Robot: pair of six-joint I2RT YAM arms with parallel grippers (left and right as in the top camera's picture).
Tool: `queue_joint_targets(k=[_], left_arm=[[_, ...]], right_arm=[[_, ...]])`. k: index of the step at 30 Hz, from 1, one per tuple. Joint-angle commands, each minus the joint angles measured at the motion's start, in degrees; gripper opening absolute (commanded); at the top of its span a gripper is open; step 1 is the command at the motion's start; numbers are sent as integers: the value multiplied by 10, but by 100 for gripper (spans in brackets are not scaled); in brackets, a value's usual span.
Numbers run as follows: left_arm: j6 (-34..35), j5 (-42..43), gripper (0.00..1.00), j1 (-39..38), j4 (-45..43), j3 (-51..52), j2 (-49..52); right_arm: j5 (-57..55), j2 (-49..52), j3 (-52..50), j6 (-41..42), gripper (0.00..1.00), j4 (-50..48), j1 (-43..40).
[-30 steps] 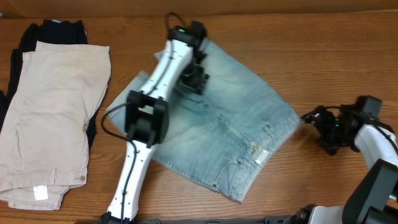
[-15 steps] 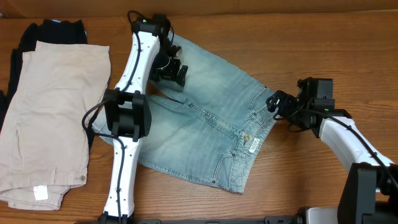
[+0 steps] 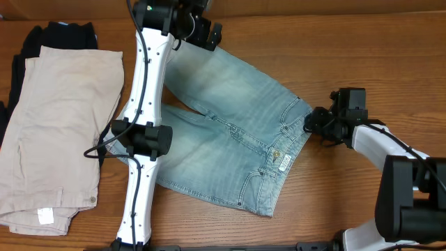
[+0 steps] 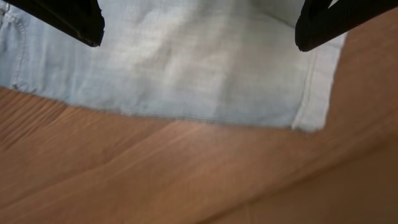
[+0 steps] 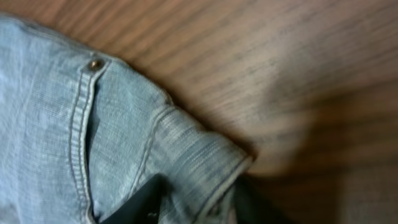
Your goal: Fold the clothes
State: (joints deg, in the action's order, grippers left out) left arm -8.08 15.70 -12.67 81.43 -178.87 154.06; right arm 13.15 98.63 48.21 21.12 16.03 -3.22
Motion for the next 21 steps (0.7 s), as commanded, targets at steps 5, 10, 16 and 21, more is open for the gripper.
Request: queue_joint_targets(k=[5,10,16,21], left_arm=[[-12,-9,100,0,-38,-12,-64],[-21,-13,100,9,-42,-12,-76],[-37,-13,100,22,-54,-12,-138],[-46,-34,100,30,-49,-12,-199]], right_arm=[[-12,8,19,18,4,-89,-20],[-5,8,54,15,4,-118,-77],[11,8,93,3,4,-158,-123],[35,2,145,-5,100,-109,-137]])
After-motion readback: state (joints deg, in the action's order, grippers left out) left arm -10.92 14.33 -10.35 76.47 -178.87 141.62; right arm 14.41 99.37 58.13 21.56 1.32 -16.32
